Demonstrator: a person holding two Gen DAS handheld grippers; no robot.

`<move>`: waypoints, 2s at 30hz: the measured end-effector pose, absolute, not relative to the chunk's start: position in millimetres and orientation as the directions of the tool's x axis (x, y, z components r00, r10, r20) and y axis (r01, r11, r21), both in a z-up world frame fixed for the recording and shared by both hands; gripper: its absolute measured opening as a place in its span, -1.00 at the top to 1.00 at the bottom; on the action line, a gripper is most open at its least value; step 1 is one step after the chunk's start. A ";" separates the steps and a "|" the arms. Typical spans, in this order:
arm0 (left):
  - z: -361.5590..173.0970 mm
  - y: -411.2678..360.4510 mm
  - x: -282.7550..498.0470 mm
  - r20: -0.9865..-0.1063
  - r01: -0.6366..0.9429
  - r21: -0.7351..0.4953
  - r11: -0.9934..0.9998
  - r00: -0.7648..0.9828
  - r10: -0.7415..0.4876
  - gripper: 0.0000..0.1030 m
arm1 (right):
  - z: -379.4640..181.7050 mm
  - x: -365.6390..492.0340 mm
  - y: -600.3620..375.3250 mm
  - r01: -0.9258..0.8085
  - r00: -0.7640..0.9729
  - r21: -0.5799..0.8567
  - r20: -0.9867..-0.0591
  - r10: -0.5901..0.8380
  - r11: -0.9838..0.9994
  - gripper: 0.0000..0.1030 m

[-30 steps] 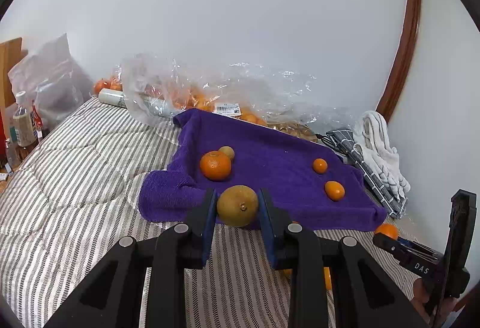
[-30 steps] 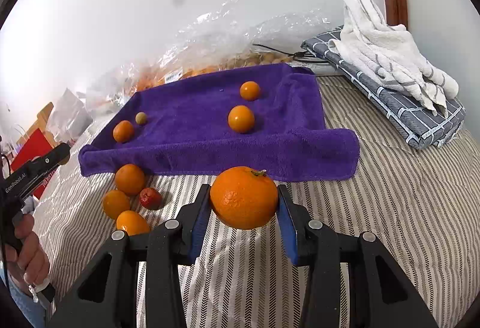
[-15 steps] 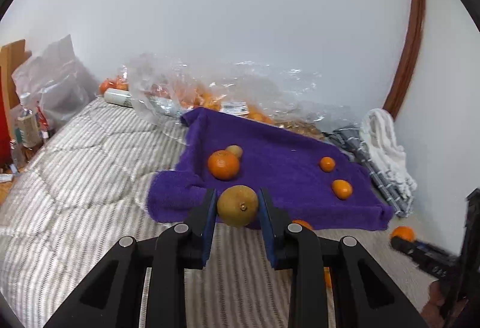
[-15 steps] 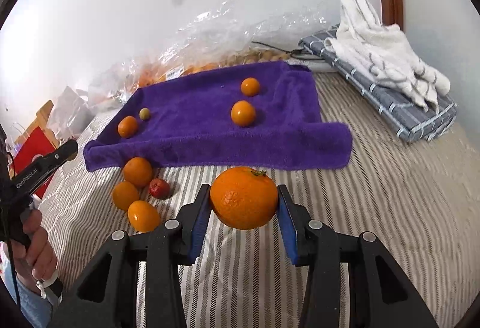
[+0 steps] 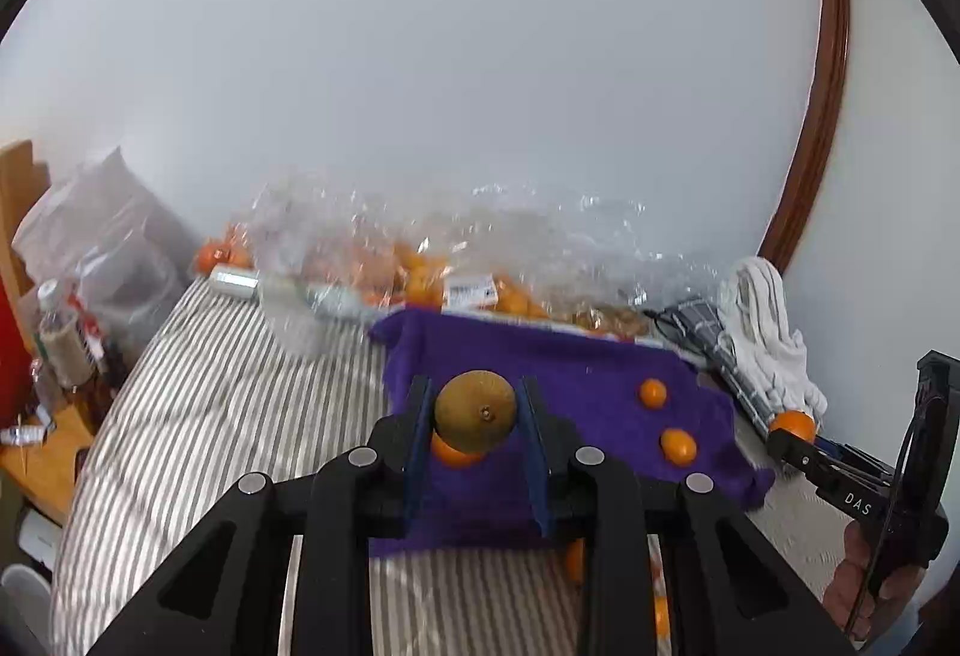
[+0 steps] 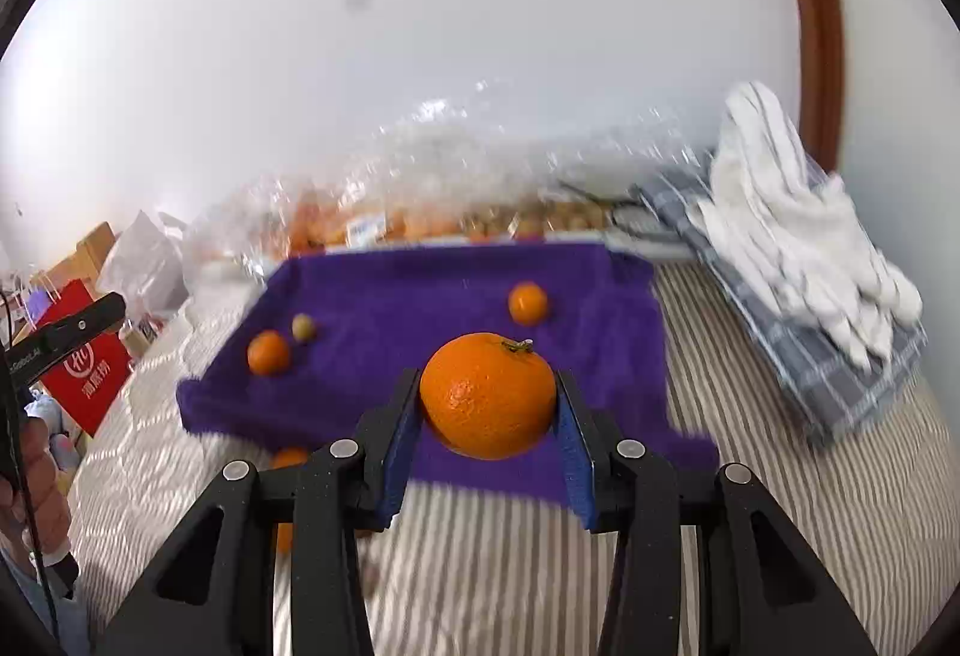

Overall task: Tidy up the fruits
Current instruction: 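Carry the mandarin with right gripper while left gripper carries the yellow-green fruit over the towel, then open right gripper onto the towel while left gripper releases the yellow-green fruit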

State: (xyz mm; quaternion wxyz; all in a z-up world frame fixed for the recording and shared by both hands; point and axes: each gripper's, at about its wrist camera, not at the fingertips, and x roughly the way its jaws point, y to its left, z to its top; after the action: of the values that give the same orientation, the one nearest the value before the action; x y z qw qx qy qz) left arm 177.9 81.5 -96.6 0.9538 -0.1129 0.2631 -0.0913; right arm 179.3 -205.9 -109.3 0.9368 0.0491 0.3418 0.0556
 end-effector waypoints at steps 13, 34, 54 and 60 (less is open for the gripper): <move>-132.0 79.4 244.7 -0.496 0.070 -0.328 0.942 0.836 -0.235 0.49 | -137.6 257.3 -220.4 -0.055 0.768 0.167 -0.623 0.148 0.984 0.17; -174.5 28.8 243.1 -0.657 0.146 -0.234 0.961 0.705 -0.267 0.49 | -187.0 276.4 -219.4 -0.010 0.700 0.130 -0.707 0.100 0.992 0.17; -191.3 16.0 247.9 -0.725 0.170 -0.191 0.967 0.640 -0.256 0.49 | -189.9 275.5 -211.0 -0.023 0.693 0.074 -0.717 0.069 0.997 0.06; -192.8 12.0 247.7 -0.732 0.176 -0.168 0.970 0.636 -0.243 0.49 | -191.9 275.4 -207.1 -0.036 0.683 0.053 -0.728 0.064 0.998 0.00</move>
State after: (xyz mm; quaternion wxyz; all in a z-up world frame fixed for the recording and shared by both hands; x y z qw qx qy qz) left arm 247.7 12.0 -192.8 0.9037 -0.0405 0.4103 -0.1159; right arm 275.4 -207.1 -191.9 0.9171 0.0173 0.3974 0.0272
